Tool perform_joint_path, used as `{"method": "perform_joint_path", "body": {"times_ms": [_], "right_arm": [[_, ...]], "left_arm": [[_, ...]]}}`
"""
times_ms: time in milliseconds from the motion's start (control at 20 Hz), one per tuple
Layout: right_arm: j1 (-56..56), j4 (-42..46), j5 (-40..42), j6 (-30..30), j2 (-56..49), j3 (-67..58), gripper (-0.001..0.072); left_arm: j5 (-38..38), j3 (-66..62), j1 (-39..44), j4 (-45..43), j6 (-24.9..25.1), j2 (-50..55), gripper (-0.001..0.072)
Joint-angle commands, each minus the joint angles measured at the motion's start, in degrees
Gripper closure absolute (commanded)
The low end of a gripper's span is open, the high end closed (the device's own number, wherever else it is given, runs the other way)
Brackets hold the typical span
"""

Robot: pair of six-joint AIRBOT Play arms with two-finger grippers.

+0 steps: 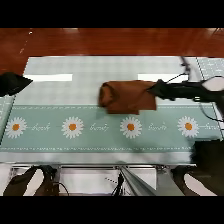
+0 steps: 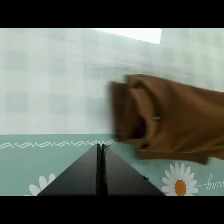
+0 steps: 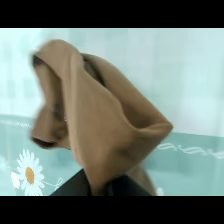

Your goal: Fold the shirts.

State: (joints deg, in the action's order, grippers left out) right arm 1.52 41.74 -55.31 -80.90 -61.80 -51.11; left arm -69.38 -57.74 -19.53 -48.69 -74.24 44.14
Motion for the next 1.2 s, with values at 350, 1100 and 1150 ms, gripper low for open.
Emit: {"method": "perform_joint_path", "body": {"times_ms": [350, 1100, 1150], "right_arm": [[49.46, 30.86, -38.42, -6.40, 25.29, -5.51, 0.0688], [61.29, 68.52, -50.10, -6.71, 23.63, -15.74, 0.0686], [61.29, 69.40, -50.88, -6.71, 23.63, -15.08, 0.0686]], "left_arm": [[1.95, 0.02, 1.46, 0.20, 6.21, 14.38, 0.0687], [17.33, 0.00, 5.86, 0.22, 12.79, 26.01, 0.0688], [17.99, 0.00, 5.86, 0.22, 12.83, 25.99, 0.0687]]}}
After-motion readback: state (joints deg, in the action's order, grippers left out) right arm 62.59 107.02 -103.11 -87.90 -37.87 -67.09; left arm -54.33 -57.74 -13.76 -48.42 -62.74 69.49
